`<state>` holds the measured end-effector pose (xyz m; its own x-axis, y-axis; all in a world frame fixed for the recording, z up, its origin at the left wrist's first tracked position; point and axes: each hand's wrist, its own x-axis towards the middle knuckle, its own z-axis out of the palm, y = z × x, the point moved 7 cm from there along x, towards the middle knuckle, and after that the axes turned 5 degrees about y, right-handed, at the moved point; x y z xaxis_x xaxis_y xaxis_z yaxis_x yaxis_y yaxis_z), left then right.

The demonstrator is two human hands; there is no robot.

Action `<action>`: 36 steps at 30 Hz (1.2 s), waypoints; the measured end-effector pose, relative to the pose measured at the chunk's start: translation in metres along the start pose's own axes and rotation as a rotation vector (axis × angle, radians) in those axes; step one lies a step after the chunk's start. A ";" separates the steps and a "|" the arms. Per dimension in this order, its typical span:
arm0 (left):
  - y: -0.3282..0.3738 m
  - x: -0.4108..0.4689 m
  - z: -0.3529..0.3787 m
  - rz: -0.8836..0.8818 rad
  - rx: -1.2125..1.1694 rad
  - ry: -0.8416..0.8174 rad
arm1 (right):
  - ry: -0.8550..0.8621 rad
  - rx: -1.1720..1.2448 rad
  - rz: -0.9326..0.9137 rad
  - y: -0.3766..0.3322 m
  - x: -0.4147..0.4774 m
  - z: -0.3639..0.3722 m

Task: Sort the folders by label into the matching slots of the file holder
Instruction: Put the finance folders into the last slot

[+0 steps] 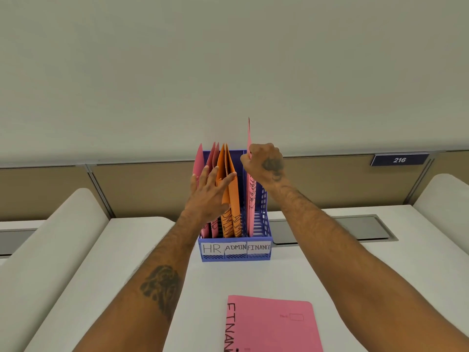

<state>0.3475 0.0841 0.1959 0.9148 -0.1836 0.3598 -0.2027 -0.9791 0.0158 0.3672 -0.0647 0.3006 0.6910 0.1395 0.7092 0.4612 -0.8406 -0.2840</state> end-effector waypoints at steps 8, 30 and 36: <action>-0.003 0.000 0.002 -0.006 -0.005 0.008 | -0.111 0.011 0.085 0.012 -0.015 0.039; -0.002 -0.004 -0.004 -0.001 0.009 0.011 | -0.361 0.288 0.383 0.043 -0.036 0.059; -0.002 -0.005 -0.007 0.003 0.023 -0.007 | -0.359 0.283 0.360 0.046 -0.043 0.049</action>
<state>0.3410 0.0879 0.2003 0.9166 -0.1871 0.3532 -0.1976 -0.9803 -0.0064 0.3853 -0.0836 0.2255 0.9546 0.0809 0.2869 0.2588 -0.7024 -0.6631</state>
